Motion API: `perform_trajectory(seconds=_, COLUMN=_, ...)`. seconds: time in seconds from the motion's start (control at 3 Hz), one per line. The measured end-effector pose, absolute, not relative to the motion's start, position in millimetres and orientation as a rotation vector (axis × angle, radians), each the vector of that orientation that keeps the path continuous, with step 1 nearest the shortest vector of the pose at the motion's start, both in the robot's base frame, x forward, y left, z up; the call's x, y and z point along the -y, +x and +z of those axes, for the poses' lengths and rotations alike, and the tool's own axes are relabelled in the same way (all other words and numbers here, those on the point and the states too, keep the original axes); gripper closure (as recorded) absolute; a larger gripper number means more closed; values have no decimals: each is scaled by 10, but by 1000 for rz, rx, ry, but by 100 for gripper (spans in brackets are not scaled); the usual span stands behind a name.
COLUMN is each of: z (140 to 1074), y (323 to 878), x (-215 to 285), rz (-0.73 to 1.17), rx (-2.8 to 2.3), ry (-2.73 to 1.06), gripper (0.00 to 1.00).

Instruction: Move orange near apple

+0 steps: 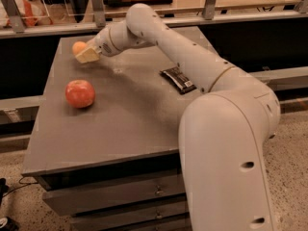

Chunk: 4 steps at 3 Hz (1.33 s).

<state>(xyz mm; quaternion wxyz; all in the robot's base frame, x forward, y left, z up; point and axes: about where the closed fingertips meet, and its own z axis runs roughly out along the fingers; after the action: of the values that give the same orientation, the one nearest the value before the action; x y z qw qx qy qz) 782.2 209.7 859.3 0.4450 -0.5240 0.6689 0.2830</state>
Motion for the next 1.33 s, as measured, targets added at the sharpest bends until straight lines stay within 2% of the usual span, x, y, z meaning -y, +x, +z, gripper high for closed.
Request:
perform_trajectory(seconds=0.67, z=9039, y=7400, x=-1317, rz=700, rx=-1667, ry=-1293, gripper=100)
perform_trajectory(seconds=1.33, z=9206, y=6917, x=-797, rz=720, rx=-1693, ry=-1474, gripper=100)
